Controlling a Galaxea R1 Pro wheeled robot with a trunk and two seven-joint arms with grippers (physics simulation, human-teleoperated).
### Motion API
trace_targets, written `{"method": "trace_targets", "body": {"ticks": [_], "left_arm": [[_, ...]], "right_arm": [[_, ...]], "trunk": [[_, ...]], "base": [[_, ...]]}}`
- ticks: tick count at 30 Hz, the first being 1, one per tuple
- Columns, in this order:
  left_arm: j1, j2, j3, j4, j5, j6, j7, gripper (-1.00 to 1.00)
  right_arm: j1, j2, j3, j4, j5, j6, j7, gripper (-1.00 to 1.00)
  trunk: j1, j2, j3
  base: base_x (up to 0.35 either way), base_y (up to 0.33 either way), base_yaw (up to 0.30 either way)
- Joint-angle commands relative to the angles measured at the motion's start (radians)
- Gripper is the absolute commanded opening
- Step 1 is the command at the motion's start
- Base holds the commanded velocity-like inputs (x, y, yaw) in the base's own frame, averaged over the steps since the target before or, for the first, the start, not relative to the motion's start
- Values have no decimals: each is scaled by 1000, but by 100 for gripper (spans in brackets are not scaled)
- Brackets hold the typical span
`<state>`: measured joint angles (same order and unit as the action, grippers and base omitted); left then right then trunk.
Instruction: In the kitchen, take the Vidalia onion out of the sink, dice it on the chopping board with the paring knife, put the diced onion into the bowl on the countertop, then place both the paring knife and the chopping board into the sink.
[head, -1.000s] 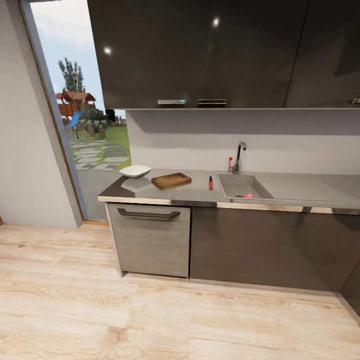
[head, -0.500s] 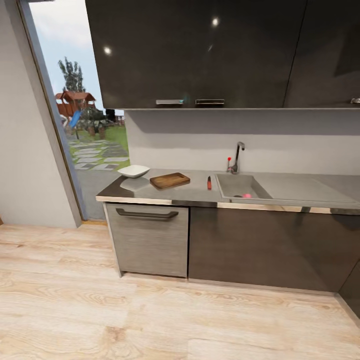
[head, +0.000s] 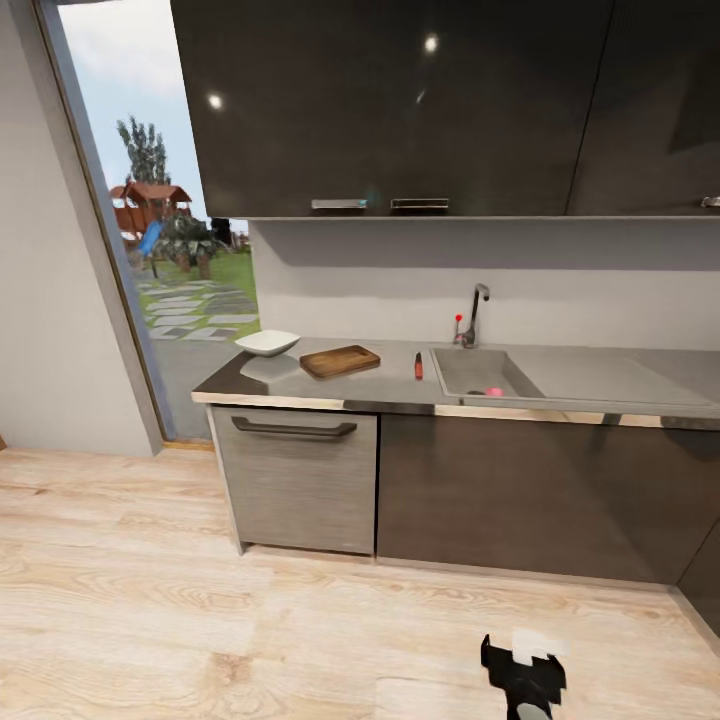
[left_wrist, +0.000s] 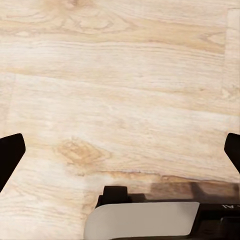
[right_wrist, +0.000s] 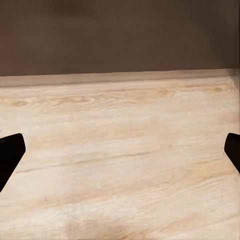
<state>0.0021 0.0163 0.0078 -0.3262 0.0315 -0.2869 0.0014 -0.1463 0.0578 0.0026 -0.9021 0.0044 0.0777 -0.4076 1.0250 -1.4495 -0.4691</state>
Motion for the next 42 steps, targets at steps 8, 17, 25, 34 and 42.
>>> {"method": "trace_targets", "body": {"ticks": [8,17,25,34,42], "left_arm": [[0,1,1,-1,4,-1,0,100],[0,12,1,-1,5,-1,-1,100],[0,10,0,1,7,-1,-1,100],[1,10,0,2,7,-1,-1,100],[0,10,1,2,7,-1,-5,100]], "right_arm": [[-144,6,0,-115,2,260,-26,100],[-340,9,2,-131,0,462,-47,100],[-688,58,46,-123,-1,656,-152,100],[-970,64,60,-72,-3,790,-161,100],[-1172,89,60,119,-7,796,-160,100]], "trunk": [[0,-1,-1],[0,-1,-1],[0,-1,-1],[0,-1,-1],[0,-1,-1]], "base": [[0,0,0],[0,0,0],[0,0,0],[0,0,0],[45,0,0]]}}
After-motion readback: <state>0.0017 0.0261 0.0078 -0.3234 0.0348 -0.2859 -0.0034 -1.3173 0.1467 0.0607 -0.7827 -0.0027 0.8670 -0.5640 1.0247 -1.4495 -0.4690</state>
